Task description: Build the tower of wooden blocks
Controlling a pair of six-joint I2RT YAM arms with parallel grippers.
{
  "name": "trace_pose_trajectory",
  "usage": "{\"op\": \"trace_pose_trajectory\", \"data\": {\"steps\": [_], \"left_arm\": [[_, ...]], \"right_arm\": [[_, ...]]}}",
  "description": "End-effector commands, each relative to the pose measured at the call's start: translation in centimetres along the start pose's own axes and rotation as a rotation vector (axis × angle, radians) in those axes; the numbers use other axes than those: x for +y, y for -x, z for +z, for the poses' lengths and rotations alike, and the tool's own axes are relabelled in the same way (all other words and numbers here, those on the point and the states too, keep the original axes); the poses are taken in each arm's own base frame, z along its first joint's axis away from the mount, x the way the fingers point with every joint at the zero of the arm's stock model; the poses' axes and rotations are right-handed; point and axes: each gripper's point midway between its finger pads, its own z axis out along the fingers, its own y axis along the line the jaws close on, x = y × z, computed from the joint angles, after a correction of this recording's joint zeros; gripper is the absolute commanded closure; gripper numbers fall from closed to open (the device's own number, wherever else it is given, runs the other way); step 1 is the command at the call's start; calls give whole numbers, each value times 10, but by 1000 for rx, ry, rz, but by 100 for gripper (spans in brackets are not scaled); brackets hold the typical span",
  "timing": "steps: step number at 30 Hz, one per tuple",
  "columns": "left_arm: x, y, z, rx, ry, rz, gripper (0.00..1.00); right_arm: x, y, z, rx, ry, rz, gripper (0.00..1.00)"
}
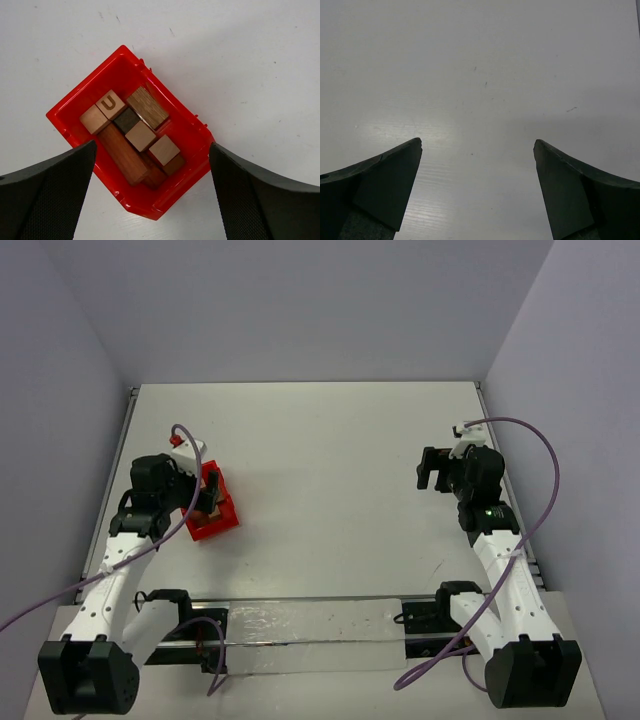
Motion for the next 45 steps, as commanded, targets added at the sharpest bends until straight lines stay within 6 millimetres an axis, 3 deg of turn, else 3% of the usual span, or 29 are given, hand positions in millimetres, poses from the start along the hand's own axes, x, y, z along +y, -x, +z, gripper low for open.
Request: {"op": "trace_pose_trajectory", "data": {"steps": [1,4,12,18,21,29,39,45], "left_arm": [[6,19,1,-49,31,5,1],[7,20,2,-28,27,4,1],[35,44,9,21,67,27,6],[74,39,33,129,78,42,11],[82,30,46,194,49,78,13],[80,16,65,250,-115,136,16],[82,-6,102,328,-251,210,28],[82,-12,118,338,-291,210,44]], "right_arm": [[-1,28,-6,-77,-7,2,0],[-1,27,-5,-76,-5,2,0],[3,24,-3,-53,24,1,0],[8,19,-1,-33,54,-6,0],[9,17,0,-23,60,-8,0],[12,11,4,5,80,-10,0],[12,9,7,23,85,-7,0],[12,6,8,36,88,-6,0]]}}
